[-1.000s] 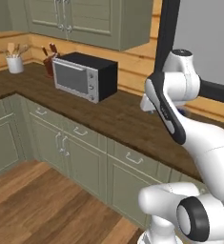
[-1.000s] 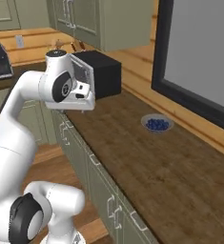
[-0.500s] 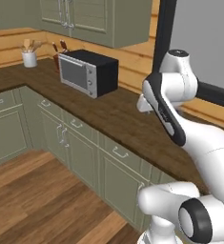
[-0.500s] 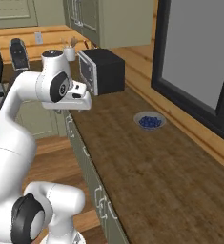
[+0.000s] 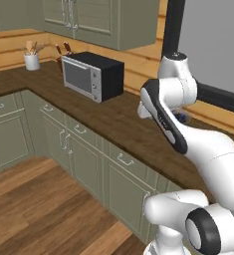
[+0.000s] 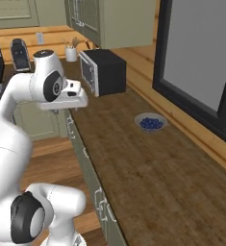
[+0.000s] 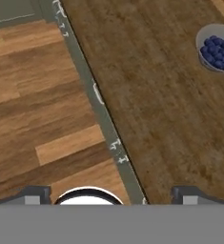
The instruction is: Take a straw from the drawer in front and place it inside the glass cup on the dining counter.
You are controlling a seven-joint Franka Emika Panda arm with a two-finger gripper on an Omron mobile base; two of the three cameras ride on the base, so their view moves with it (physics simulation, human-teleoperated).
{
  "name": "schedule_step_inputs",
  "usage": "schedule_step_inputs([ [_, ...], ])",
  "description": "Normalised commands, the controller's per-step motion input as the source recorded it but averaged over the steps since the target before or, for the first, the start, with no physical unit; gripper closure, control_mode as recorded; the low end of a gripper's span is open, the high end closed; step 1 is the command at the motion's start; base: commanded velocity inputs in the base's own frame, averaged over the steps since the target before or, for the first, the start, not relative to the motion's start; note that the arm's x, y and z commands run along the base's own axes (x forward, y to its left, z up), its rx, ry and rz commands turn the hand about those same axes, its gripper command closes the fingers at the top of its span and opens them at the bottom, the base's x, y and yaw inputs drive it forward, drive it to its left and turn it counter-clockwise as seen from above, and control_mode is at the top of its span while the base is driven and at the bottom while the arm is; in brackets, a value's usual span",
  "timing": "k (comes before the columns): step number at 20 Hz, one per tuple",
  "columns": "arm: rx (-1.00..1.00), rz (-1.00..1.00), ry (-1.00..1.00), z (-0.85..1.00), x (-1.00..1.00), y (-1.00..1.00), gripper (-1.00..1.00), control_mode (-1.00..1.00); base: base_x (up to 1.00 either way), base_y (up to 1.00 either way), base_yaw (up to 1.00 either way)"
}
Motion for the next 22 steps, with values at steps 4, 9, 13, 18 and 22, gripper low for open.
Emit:
schedule_step_inputs([
  [4,-0.37,-0.02,-0.22,-0.41,0.00,0.96,-1.00,-1.00,0.00,0.00,0.00],
  [9,-0.39,-0.06,-0.17,-0.85,0.00,0.83,-1.00,-1.00,0.00,0.00,0.00],
  [13,-0.38,-0.06,-0.23,-1.00,0.00,0.44,-1.00,-1.00,0.00,0.00,0.00],
  [18,-0.36,-0.09,-0.07,-1.00,0.10,0.29,-1.00,-1.00,0.00,0.00,0.00],
  [22,-0.27,-0.13,0.01,-0.92,0.36,0.17,-1.00,-1.00,0.00,0.00,0.00],
])
